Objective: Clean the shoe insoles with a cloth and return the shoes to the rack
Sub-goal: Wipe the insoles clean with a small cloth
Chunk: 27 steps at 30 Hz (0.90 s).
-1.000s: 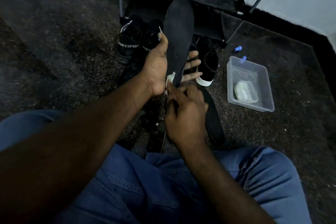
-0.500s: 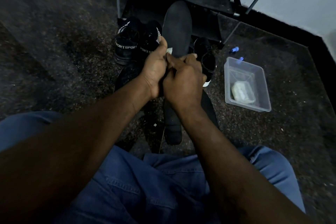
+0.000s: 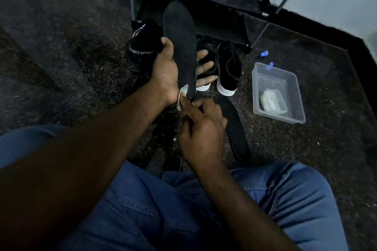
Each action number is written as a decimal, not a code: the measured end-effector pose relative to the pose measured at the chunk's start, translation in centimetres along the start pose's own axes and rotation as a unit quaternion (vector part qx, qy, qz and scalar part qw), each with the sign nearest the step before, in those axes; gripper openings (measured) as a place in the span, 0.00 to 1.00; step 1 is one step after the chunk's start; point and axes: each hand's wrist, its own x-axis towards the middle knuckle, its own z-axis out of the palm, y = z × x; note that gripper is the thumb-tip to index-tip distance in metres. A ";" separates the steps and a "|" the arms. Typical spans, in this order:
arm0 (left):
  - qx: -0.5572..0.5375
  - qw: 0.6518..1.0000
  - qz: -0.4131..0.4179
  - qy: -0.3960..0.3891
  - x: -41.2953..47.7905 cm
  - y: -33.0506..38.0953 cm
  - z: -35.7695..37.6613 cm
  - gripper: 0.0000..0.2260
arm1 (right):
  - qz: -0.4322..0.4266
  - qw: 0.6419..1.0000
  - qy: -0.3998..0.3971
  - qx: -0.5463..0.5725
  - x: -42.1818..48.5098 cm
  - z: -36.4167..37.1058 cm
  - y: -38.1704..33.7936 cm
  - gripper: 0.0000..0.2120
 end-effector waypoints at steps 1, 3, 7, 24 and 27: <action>0.004 1.000 0.000 0.005 0.0 -0.1 0.1 0.42 | 0.001 1.000 0.002 0.003 0.1 0.0 -0.1 0.26; 0.016 1.000 0.000 0.016 0.0 -0.3 0.2 0.41 | 0.003 1.000 0.002 0.008 0.7 0.1 -0.3 0.26; 0.045 0.999 -0.010 0.009 0.2 -0.9 0.2 0.39 | 0.011 1.000 0.009 0.000 3.4 0.3 -0.6 0.24; 0.167 0.982 0.026 0.084 0.5 -2.0 -0.3 0.30 | -0.006 0.986 0.051 -0.156 10.3 0.4 1.7 0.21; 0.163 0.981 0.046 0.089 0.7 -1.9 -0.6 0.29 | -0.040 0.988 0.045 -0.144 8.5 0.8 1.8 0.21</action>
